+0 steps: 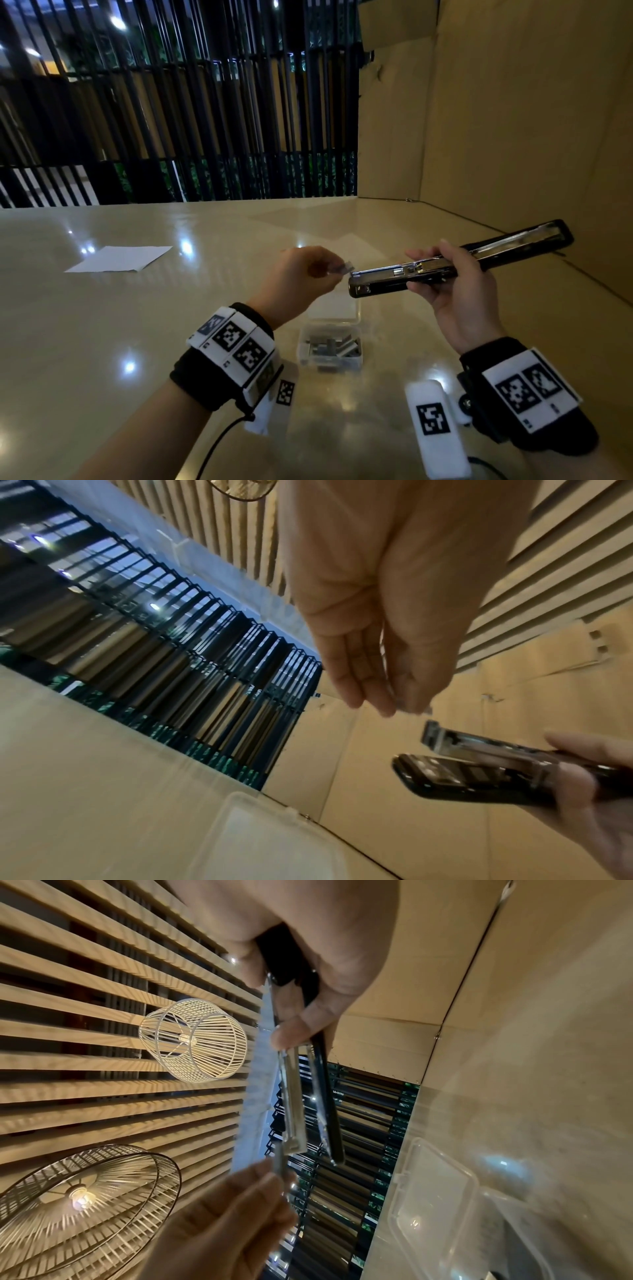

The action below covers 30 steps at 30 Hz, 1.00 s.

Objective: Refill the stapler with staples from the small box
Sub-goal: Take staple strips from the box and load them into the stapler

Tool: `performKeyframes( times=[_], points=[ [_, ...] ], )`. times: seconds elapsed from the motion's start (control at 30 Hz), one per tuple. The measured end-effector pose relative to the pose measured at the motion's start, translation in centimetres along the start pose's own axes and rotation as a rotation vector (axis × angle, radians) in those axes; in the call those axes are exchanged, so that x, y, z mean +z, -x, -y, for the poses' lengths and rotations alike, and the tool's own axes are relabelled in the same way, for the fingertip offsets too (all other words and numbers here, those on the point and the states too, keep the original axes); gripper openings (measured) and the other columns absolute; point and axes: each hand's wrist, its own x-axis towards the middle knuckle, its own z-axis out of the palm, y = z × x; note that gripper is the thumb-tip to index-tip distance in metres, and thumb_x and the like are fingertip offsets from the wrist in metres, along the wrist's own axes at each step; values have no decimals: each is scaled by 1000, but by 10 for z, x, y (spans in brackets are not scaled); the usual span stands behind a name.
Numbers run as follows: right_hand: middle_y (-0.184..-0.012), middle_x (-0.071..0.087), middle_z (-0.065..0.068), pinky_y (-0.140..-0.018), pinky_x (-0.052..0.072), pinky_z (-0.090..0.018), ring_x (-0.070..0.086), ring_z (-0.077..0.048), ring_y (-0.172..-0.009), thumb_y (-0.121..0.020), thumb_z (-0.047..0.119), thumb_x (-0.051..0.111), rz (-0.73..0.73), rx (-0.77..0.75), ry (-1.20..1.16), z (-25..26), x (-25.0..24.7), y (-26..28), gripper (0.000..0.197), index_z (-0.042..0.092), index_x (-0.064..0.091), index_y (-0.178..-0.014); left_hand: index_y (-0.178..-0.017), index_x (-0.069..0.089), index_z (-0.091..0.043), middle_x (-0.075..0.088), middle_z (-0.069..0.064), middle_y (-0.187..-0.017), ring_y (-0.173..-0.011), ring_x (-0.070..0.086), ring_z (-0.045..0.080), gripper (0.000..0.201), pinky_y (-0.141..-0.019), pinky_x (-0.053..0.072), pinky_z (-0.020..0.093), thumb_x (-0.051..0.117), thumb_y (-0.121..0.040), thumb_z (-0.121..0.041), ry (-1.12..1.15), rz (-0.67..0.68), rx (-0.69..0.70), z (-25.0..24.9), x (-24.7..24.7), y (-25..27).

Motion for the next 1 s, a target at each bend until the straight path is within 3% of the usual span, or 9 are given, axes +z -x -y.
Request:
performKeyframes(
  times=[0.07, 0.17, 0.3, 0.4, 0.53, 0.67, 0.83, 1.0],
  points=[
    [-70, 69, -7, -43, 51, -21, 69, -18, -69, -92, 15, 51, -27, -4, 8, 0, -1, -1, 21, 6, 57, -74, -100, 68, -11, 67, -2, -89, -76, 59, 7, 21, -72, 48, 12, 64, -82, -21, -135, 109, -76, 14, -3, 1],
    [-68, 70, -7, -43, 51, -21, 68, -17, -65, -92, 16, 51, -47, 2, 14, -2, -2, -2, 22, 7, 57, -73, -102, 68, -11, 70, 4, -98, -78, 57, 8, 25, -78, 48, 19, 63, -82, -26, -295, 308, -180, 34, 0, 6],
    [-67, 69, -5, -43, 51, -21, 68, -18, -69, -93, 17, 51, -61, 9, 28, -4, -4, -2, 20, 8, 56, -75, -106, 67, -12, 69, 4, -107, -87, 60, 9, 26, -79, 43, 16, 64, -82, -21, -399, 467, -275, 53, 7, 11],
    [-79, 67, -12, -43, 51, -21, 67, -22, -75, -93, 17, 51, -74, 21, 49, -6, -4, -3, 20, 7, 56, -76, -108, 65, -14, 70, 3, -106, -94, 63, 12, 27, -83, 45, 18, 65, -82, -19, -380, 458, -322, 60, 8, 10],
    [-71, 69, -8, -43, 50, -21, 67, -22, -75, -92, 17, 51, -81, 23, 62, -7, -5, -4, 21, 8, 56, -74, -108, 64, -15, 70, 2, -105, -94, 64, 12, 27, -90, 48, 23, 65, -81, -16, -308, 449, -309, 60, 11, 7],
    [-78, 67, -12, -44, 50, -21, 67, -22, -77, -93, 18, 51, -79, 30, 70, -8, -4, -3, 21, 8, 56, -75, -105, 66, -15, 70, 3, -103, -93, 64, 14, 24, -87, 49, 25, 64, -81, -15, -342, 500, -251, 54, 19, 5],
    [-65, 69, -5, -43, 50, -21, 67, -20, -72, -92, 17, 51, -78, 27, 54, -8, -4, -3, 21, 9, 56, -74, -101, 70, -15, 71, 4, -105, -99, 63, 19, 21, -90, 48, 27, 60, -83, -13, -426, 539, -185, 50, 31, 4],
    [-68, 69, -6, -43, 50, -21, 67, -20, -72, -92, 17, 51, -73, 26, 43, -7, -3, -4, 20, 9, 56, -75, -104, 68, -16, 69, 5, -108, -100, 62, 18, 21, -89, 47, 25, 60, -85, -15, -341, 500, -194, 51, 30, 1]
  ],
)
